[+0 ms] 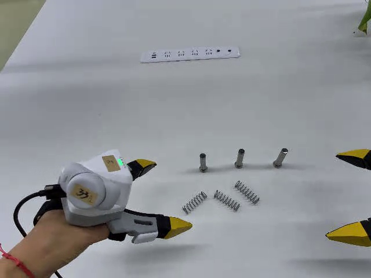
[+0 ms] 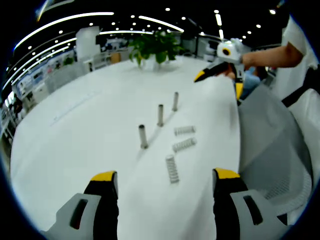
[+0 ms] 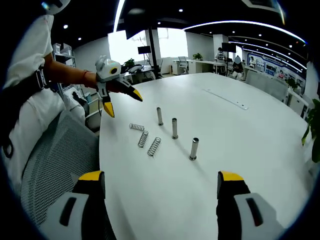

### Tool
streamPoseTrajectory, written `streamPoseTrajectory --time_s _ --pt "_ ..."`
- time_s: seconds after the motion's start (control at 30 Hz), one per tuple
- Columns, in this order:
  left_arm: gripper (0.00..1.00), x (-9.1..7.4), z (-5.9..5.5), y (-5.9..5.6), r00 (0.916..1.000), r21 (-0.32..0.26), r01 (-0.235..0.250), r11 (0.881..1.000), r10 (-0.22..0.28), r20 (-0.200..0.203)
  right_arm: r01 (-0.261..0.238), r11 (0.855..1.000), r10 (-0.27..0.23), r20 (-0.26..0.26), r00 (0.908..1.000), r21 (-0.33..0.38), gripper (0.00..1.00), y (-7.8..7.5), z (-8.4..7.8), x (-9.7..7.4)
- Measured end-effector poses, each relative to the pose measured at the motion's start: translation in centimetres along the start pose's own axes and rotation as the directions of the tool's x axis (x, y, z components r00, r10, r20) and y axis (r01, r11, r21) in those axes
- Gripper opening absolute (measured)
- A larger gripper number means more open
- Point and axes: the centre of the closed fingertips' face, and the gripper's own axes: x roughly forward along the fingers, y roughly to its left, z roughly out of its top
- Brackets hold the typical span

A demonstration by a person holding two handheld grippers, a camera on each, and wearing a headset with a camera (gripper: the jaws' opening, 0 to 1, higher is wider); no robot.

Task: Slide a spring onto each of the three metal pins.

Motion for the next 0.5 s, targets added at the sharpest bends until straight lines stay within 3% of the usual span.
streamPoseTrajectory --time_s 0.07,0.13,0.2,0.27,0.33,0.5 --pt "0.70 0.4 -0.9 0.0 0.9982 -0.022 -0.010 1.000 0.009 -0.060 0.003 1.000 -0.003 0.004 1.0000 0.001 0.93 -0.1 0.0 -0.1" --pt "0.62 0.9 -1.4 -0.3 0.9955 -0.043 -0.001 0.999 -0.003 -0.095 0.005 1.000 -0.005 0.006 1.0000 0.003 0.93 -0.2 -0.1 -0.1" --pt "0.57 1.4 -1.6 -0.5 0.9939 -0.037 -0.001 0.999 -0.003 -0.111 0.005 1.000 -0.005 0.007 1.0000 0.005 0.93 -0.2 -0.1 -0.1" --pt "0.49 1.7 -2.4 -0.6 0.9874 -0.020 -0.002 1.000 -0.001 -0.158 0.005 1.000 -0.005 0.008 1.0000 0.008 0.92 -0.1 -0.2 -0.2" --pt "0.44 2.3 -2.3 -0.8 0.9881 -0.027 0.003 1.000 -0.007 -0.153 0.005 1.000 -0.005 0.008 1.0000 0.011 0.92 -0.1 -0.4 -0.3" --pt "0.31 3.1 -3.0 -0.9 0.9791 -0.036 0.000 0.999 -0.007 -0.203 0.007 1.000 -0.007 0.008 0.9999 0.016 0.91 0.0 -0.6 -0.4"
